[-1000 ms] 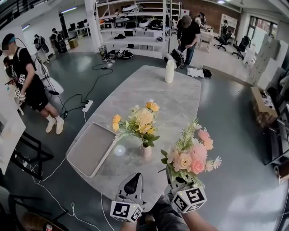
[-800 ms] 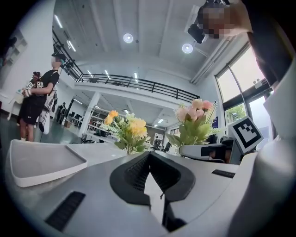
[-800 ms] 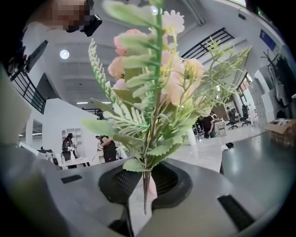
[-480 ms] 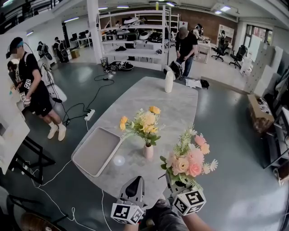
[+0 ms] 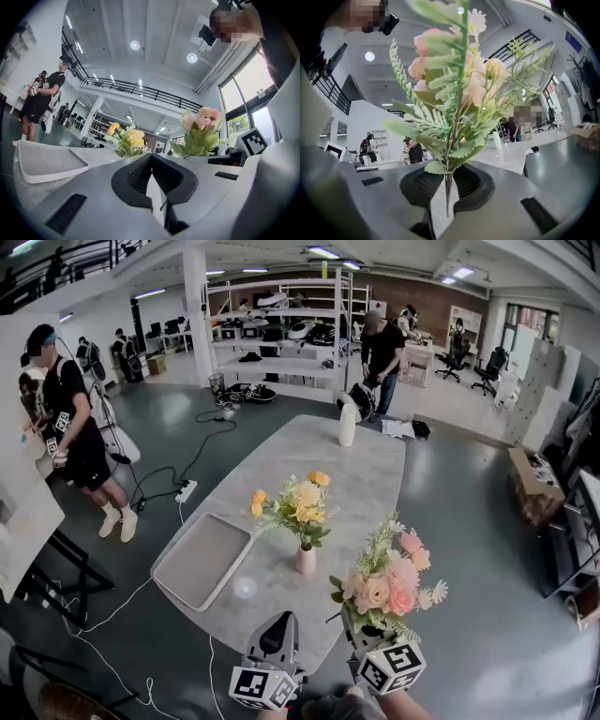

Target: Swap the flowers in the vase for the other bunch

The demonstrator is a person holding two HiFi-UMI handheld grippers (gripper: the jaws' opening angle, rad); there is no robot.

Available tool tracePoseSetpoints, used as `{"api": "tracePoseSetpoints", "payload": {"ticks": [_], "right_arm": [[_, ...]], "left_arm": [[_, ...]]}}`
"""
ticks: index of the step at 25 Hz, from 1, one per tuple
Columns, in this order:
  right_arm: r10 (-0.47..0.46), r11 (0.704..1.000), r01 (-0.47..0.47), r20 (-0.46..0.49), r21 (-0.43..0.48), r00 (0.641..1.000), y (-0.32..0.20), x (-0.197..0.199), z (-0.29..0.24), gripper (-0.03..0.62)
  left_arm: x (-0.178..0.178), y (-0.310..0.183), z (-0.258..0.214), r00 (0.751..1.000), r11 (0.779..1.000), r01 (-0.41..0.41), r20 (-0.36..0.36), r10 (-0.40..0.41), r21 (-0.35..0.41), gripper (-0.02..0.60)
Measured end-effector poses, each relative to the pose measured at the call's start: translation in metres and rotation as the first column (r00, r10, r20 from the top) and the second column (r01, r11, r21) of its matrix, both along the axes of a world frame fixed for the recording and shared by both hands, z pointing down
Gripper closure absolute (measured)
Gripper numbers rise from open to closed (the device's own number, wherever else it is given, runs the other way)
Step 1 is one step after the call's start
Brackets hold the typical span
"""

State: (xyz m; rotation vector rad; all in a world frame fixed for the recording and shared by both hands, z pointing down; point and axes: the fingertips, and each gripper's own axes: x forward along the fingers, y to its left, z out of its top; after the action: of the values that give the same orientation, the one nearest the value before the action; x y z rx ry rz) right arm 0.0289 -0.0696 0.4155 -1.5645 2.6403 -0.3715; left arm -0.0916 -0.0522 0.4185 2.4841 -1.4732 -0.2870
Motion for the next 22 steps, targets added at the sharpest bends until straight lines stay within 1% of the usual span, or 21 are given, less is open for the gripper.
{"api": "tracePoseSetpoints", "payload": {"ticks": [4,9,12,17,22], "right_arm": [[-0.007,1.000,0.007,-0.003,0.004,1.000,0.000,0.002,0.001,0.523],[-0.038,0.999,0.038,-0.002,0.014,0.999,0.008,0.000,-0.005,0.523],[-0.057,0.998,0.057,-0.006,0.021,0.998,0.014,0.003,-0.009,0.523],[-0.085,0.996,0.085,-0.008,0.000,0.996,0.032,0.006,-0.005,0.523],[-0.095,0.995,0.095,-0.004,-0.005,0.995,0.048,0.016,-0.007,0.523]], "left_arm": [[0.004,0.000,-0.003,1.000,1.000,0.000,0.000,0.000,0.014,0.568],[0.002,0.008,-0.010,0.999,0.999,0.036,-0.002,-0.036,0.018,0.568],[0.006,0.017,-0.012,0.999,0.999,0.046,-0.004,-0.046,0.018,0.568],[0.010,0.036,-0.010,0.997,0.997,0.075,-0.009,-0.075,0.000,0.568],[0.018,0.053,-0.013,0.996,0.996,0.090,-0.013,-0.090,-0.004,0.568]]}}
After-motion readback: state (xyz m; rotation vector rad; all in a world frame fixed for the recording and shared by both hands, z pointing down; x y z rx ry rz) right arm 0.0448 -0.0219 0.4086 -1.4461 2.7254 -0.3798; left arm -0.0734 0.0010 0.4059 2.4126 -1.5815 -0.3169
